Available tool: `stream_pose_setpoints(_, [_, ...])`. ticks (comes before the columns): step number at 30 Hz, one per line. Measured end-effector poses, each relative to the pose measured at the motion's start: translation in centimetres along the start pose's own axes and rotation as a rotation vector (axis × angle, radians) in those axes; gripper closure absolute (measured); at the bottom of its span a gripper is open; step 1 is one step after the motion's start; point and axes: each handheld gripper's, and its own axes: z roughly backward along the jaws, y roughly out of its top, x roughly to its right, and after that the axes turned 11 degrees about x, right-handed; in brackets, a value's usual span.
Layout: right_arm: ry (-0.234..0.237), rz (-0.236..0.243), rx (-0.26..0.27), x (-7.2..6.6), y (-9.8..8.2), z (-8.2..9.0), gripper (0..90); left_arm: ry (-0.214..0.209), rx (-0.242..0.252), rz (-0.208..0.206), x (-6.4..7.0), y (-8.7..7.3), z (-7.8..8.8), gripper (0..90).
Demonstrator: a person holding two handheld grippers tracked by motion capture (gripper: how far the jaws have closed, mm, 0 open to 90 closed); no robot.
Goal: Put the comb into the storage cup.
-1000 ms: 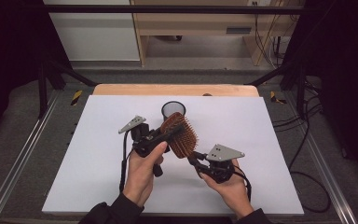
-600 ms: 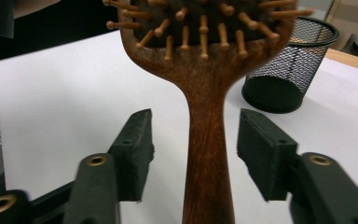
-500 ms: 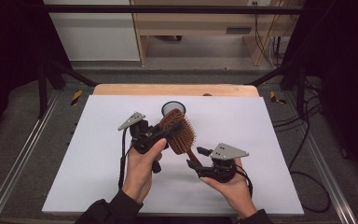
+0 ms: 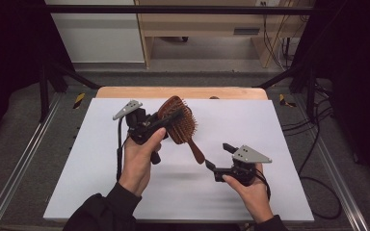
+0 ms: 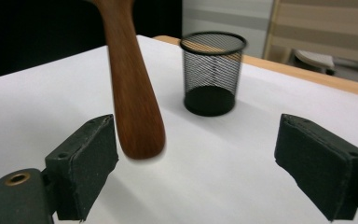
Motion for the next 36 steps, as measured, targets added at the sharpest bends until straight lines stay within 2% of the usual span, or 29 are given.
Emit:
stream_pose_setpoints(4, [0.016, 0.005, 0.005, 0.9, 0.0, 1.1, 7.5, 0.007, 0.020, -0.037, -0.1, 1.5, -0.7, 51.3])
stream_pose_setpoints(11, [-0.037, -0.012, 0.001, 2.4, -0.3, 2.9, 7.9, 0.015, 0.046, -0.075, -0.6, 3.3, -1.8, 51.2])
stream_pose_setpoints(15, [-0.037, -0.039, 0.020, 2.8, -0.4, 3.9, 9.1, 0.009, 0.047, -0.120, -1.0, 3.9, -2.6, 51.2])
stream_pose_setpoints(24, [-0.081, -0.040, 0.035, 3.3, -0.8, 6.0, 6.8, 0.051, 0.078, -0.115, -2.8, 5.2, -4.0, 51.0])
stream_pose_setpoints(26, [-0.090, -0.031, 0.036, 3.4, -0.9, 6.3, 6.4, 0.058, 0.079, -0.125, -3.1, 5.4, -4.2, 51.0])
stream_pose_setpoints(33, [-0.089, 0.005, 0.006, 3.5, -1.4, 5.8, 5.7, 0.083, 0.094, -0.144, -3.9, 5.9, -5.2, 50.9])
stream_pose_setpoints(36, [-0.086, 0.005, 0.004, 3.5, -1.5, 5.7, 5.9, 0.096, 0.102, -0.157, -4.3, 6.0, -5.5, 50.9])
